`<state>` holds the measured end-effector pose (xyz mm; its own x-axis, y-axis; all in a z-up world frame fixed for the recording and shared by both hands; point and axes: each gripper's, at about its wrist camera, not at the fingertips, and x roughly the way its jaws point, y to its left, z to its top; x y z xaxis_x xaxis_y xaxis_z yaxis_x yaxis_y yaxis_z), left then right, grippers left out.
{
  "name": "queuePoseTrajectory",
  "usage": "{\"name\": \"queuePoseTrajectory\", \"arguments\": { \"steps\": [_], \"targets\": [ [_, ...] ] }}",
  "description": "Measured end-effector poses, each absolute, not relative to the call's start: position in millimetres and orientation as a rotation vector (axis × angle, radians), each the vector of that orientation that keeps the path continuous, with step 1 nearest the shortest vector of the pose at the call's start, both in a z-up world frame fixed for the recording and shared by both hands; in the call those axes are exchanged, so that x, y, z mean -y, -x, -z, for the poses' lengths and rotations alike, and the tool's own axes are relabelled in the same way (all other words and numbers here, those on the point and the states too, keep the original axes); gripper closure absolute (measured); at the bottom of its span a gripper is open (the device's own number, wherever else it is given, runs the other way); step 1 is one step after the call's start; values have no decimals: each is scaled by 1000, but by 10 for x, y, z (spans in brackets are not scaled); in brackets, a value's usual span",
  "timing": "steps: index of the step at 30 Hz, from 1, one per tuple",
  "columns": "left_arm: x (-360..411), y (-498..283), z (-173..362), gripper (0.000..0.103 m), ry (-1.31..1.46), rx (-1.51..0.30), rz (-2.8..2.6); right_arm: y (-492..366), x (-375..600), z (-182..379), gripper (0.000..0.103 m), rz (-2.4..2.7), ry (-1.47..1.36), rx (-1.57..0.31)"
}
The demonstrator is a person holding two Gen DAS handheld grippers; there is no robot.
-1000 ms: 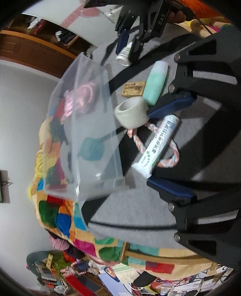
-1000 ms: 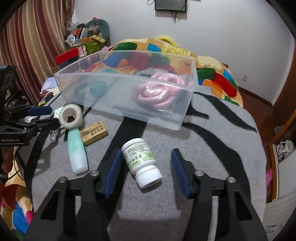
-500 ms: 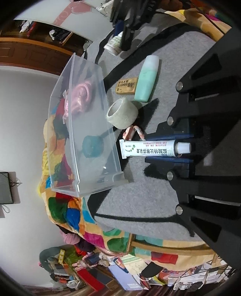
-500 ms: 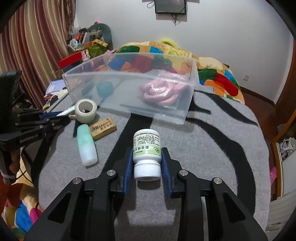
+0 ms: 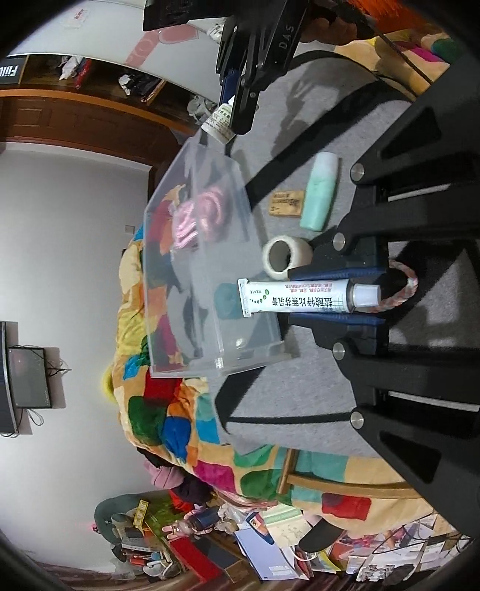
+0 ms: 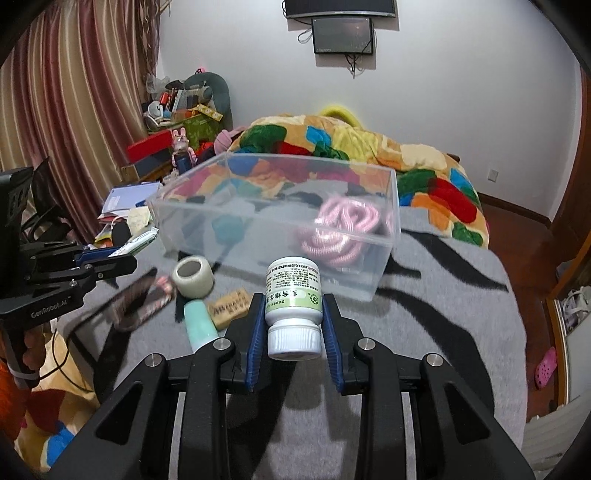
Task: Organize objects
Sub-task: 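Lower the tube and pill bottle into the clear box and open both tools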
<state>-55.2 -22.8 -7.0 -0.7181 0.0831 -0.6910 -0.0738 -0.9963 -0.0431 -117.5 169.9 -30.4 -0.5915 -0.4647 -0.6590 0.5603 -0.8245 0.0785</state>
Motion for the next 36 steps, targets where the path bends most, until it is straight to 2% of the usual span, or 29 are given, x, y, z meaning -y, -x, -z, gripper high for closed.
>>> {"name": "queuePoseTrajectory", "arguments": {
  "steps": [14,25,33,36],
  "targets": [
    [290,1204,-219,88,1102,41,-2868,1784,-1360,-19,76,2429,-893,-133],
    [319,1801,-19,88,1264,56,-2822,2315,-892,270,76,2349,-1088,-223],
    [310,1888,117,88,1323,37,-2796,2347,-776,442,76,2288,-1149,-262],
    [311,1851,86,83,1314,46,-2793,2309,-778,411,75,2277,-1149,-262]
  ]
}}
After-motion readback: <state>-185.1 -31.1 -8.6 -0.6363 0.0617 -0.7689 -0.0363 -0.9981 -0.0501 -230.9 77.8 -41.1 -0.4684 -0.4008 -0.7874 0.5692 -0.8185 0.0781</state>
